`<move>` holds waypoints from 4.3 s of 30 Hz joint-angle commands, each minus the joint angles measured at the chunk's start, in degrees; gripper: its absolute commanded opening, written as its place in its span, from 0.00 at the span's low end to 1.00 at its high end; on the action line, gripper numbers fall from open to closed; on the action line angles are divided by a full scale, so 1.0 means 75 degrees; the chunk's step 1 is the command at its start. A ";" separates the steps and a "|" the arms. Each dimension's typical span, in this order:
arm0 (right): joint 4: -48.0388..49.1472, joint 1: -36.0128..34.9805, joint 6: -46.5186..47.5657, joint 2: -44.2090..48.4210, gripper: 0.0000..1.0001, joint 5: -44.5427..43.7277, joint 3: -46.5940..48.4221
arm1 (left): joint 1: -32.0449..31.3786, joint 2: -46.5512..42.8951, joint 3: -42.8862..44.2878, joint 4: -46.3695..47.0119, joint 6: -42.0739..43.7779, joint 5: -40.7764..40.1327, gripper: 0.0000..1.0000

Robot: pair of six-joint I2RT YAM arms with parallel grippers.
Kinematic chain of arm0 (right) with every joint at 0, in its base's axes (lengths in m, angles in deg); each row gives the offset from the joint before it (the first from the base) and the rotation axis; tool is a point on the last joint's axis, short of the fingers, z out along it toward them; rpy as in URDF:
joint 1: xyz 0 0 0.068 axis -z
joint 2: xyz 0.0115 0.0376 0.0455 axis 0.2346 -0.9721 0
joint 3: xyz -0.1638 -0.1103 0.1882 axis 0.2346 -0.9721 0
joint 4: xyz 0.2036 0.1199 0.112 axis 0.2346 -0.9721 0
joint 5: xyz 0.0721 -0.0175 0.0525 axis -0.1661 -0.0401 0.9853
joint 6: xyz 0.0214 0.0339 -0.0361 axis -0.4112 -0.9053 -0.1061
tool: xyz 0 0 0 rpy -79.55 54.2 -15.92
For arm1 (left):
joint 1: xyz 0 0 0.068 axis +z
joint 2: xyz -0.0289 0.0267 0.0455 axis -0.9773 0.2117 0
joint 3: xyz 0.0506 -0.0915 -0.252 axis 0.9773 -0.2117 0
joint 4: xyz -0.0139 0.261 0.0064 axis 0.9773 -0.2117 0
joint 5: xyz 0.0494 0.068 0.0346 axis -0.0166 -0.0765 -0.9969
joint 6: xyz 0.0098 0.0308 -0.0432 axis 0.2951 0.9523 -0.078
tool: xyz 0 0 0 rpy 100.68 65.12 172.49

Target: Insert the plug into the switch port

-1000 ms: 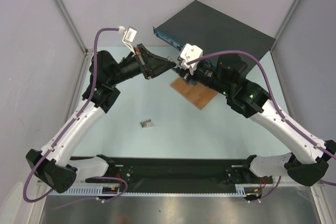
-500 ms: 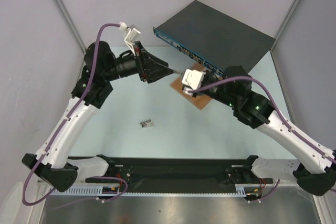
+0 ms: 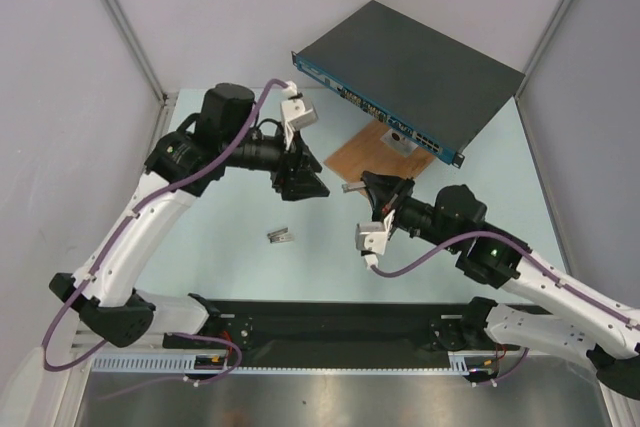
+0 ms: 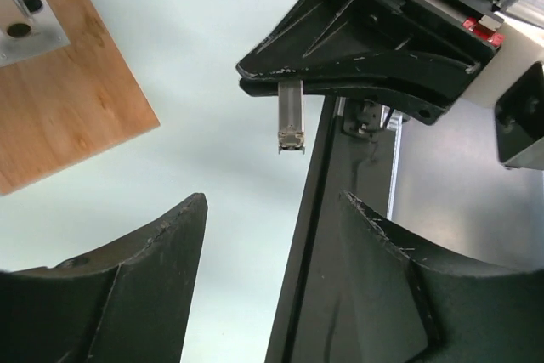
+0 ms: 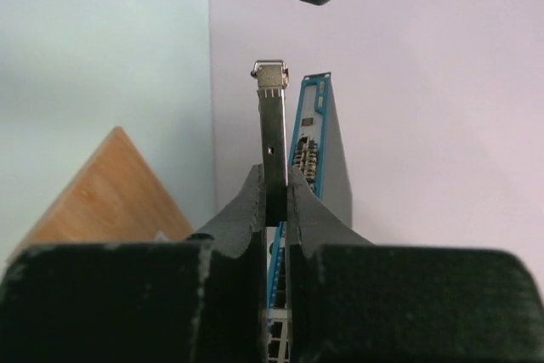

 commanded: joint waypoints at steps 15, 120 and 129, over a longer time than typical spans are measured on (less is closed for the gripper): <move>0.2038 -0.0599 0.2056 0.0480 0.00 -0.0593 -0.1028 | -0.1327 -0.0198 -0.0581 0.0814 0.0373 -0.1606 0.59; 0.1780 1.0381 -1.8487 -0.2966 0.23 0.6966 0.0390 | -0.2135 0.3295 0.0966 0.4072 0.0197 -0.6609 0.00; 0.1769 1.0381 -1.8475 -0.2989 0.11 0.7036 0.0413 | -0.1960 0.3354 0.1037 0.4131 0.0150 -0.6528 0.00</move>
